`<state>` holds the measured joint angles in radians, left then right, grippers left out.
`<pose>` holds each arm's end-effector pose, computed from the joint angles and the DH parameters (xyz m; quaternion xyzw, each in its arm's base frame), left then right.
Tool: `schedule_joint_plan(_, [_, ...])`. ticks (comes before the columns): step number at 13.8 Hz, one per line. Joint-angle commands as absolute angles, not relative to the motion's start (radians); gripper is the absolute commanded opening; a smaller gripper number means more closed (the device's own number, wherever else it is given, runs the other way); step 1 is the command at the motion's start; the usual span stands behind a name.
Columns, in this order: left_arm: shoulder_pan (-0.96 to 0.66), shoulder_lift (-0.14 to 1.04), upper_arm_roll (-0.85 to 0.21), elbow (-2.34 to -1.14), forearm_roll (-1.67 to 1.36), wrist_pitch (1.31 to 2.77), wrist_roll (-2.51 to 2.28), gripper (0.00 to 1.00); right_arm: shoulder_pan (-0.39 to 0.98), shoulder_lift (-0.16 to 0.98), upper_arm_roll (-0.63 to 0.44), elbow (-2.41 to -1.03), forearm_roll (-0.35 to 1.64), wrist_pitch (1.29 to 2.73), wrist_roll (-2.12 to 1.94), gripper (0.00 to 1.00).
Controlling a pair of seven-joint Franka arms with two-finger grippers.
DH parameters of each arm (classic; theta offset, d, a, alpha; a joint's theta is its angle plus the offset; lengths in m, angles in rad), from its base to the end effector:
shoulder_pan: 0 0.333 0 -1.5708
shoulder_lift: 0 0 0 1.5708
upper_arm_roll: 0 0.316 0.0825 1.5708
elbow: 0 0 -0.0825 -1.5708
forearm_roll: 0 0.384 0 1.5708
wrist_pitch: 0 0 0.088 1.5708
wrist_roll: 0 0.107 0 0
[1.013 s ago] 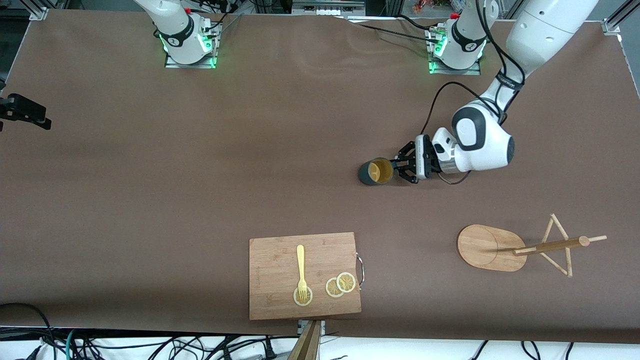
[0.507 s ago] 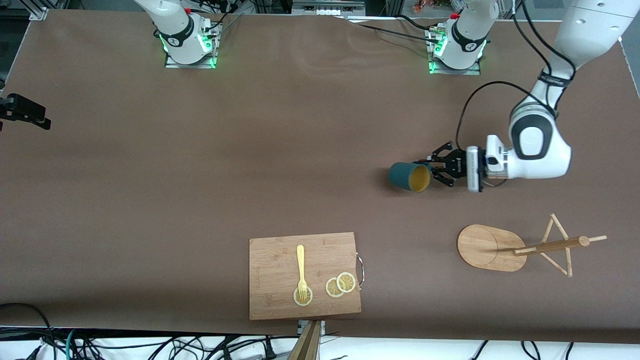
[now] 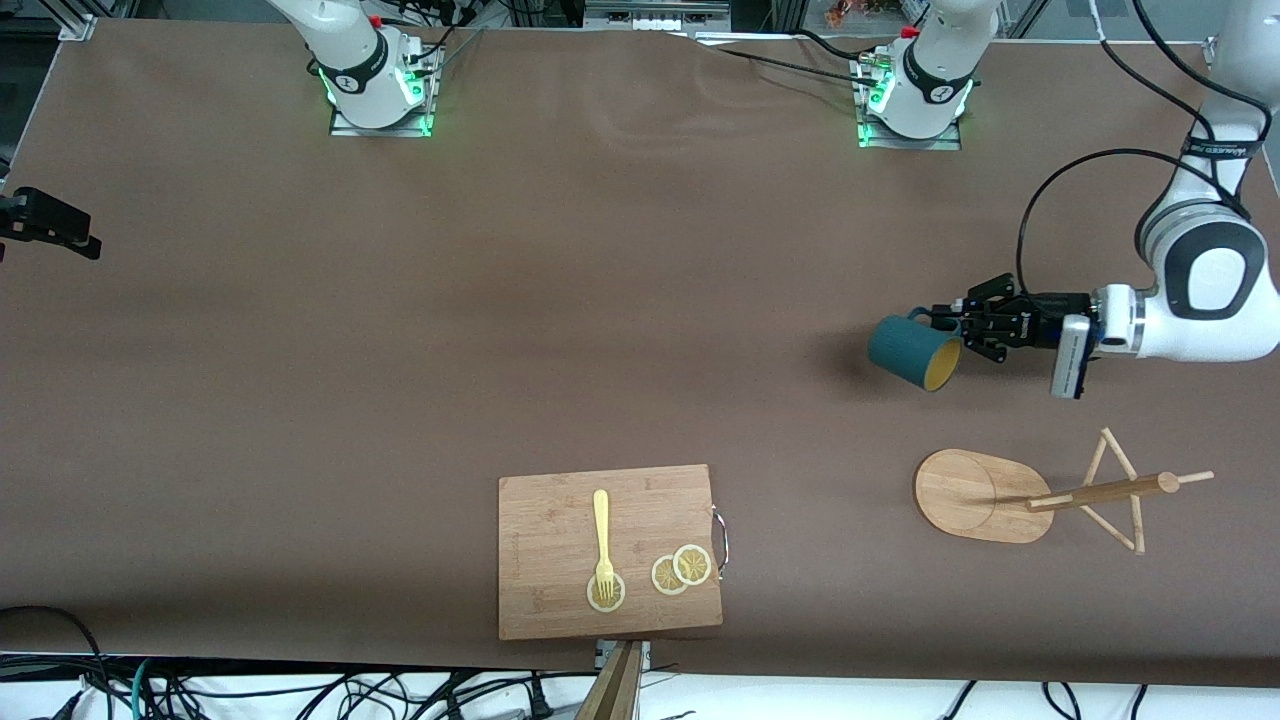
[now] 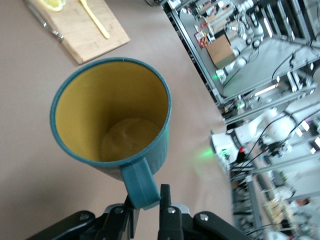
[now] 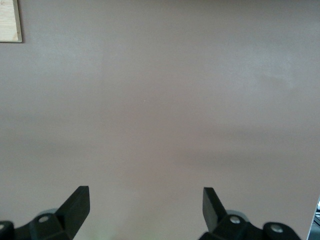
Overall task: Pass cup and hang on rack
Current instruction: 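Lift the mug by its handle with the left gripper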
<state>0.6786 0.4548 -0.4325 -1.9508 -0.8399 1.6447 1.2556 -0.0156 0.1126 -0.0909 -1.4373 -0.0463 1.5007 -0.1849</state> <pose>0.5521 0.0708 0.2709 0.7879 -0.2554 0.0689 0.5560 0.5787 -0.0639 0.6175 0.9986 0.0383 -0.0282 0.0244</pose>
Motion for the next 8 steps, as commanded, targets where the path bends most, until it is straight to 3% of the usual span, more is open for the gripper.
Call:
schedule_joint_plan(1, [0.742, 0.477, -0.443, -1.886, -0.821, 1.534, 1.036, 0.00, -0.029, 0.109, -0.083, -1.437, -0.049, 1.502, -0.193, 1.00])
schedule_joint_plan(5, [0.770, 0.523, -0.439, -1.740, -0.821, 1.418, 0.766, 0.00, -0.029, 0.109, -0.083, -1.437, -0.049, 1.502, -0.193, 1.00])
schedule_joint_plan(8, [0.787, 0.651, -0.439, -1.584, -0.822, 1.332, 0.643, 0.00, -0.029, 0.109, -0.083, -1.437, -0.049, 1.502, -0.193, 1.00])
